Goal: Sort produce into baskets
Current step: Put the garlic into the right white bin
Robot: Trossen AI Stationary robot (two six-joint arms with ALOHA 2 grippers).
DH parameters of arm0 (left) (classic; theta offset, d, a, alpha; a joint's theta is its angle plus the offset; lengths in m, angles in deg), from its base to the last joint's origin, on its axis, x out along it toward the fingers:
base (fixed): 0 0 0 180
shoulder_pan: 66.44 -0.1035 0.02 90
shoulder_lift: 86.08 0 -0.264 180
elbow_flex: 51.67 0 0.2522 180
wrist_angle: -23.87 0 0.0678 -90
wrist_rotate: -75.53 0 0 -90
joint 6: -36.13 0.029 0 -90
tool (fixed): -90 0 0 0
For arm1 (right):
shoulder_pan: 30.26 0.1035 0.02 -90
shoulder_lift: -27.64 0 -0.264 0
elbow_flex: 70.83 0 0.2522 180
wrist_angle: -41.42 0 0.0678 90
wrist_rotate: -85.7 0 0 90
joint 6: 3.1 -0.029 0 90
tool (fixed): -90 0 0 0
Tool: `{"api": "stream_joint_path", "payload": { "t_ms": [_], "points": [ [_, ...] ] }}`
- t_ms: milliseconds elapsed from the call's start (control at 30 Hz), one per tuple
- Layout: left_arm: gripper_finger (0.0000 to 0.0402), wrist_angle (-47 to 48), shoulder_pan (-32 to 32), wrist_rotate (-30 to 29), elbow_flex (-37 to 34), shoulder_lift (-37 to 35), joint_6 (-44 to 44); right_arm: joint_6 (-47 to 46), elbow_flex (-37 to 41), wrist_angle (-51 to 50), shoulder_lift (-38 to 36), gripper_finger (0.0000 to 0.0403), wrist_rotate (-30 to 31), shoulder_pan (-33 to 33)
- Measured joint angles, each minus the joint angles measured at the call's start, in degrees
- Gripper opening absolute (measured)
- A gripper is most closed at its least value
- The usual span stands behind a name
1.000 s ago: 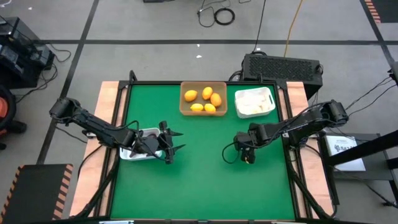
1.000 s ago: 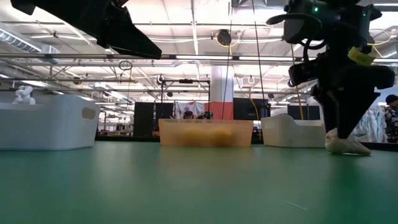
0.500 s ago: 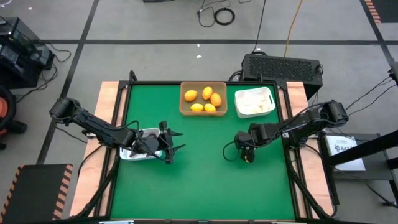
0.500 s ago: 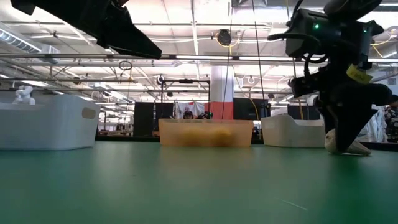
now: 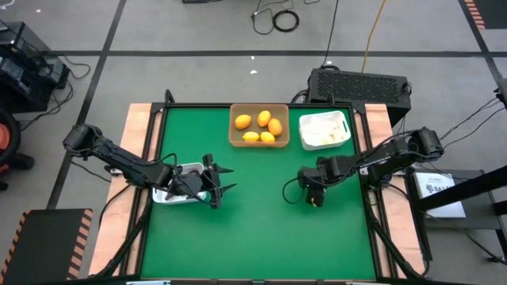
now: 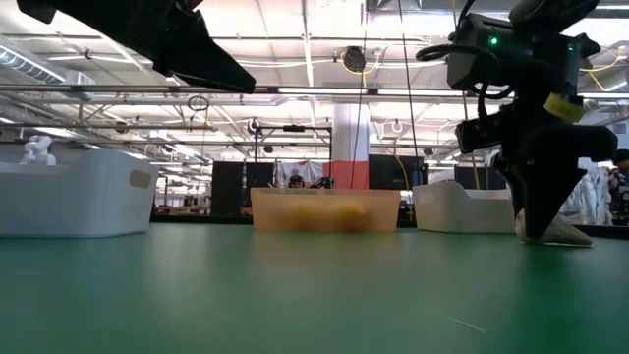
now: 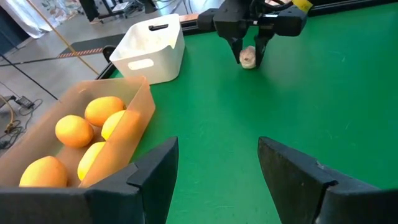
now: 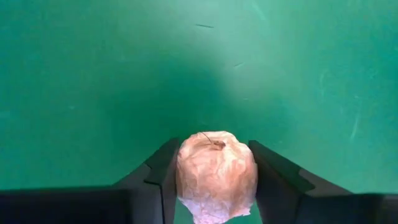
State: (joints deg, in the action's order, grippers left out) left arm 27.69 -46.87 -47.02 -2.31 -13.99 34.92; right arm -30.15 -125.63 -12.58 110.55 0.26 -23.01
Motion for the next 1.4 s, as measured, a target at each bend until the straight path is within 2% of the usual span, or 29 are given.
{"api": "stream_joint_path", "payload": {
  "t_ms": [200, 333, 533, 667, 967, 1233, 1400],
  "points": [
    [0.0228, 0.0, -0.2, 0.0, 0.0, 0.0, 0.0, 4.9, -6.1, -4.9, 0.0, 0.0149, -0.1, -1.6],
    [0.0228, 0.0, -0.5, 0.0, 0.0, 0.0, -0.2, 10.9, -13.7, -10.6, 0.0, 0.0159, 3.8, -4.9],
    [0.0228, 0.0, -0.4, 0.0, 0.0, 0.0, -0.2, 21.9, -25.4, -14.9, 0.0, 0.0161, 10.2, -13.1],
    [0.0228, 0.2, -0.4, 0.0, 0.0, 0.0, -0.3, 27.2, -30.2, -15.0, 0.0, 0.0161, 12.3, -20.8],
    [0.0228, 2.7, -0.4, 0.0, 0.0, 0.0, -1.4, 30.4, -30.6, -16.4, 0.5, 0.0161, 11.9, -38.6],
    [0.0228, 3.0, -0.4, 0.0, 0.0, 0.0, -1.4, 27.8, -30.6, -16.2, 1.6, 0.0161, 11.7, -48.2],
    [0.0228, 3.0, -0.4, 0.0, 0.0, 0.0, -1.4, 26.2, -30.6, -16.2, 4.0, 0.0161, 11.6, -51.2]
  ]
}}
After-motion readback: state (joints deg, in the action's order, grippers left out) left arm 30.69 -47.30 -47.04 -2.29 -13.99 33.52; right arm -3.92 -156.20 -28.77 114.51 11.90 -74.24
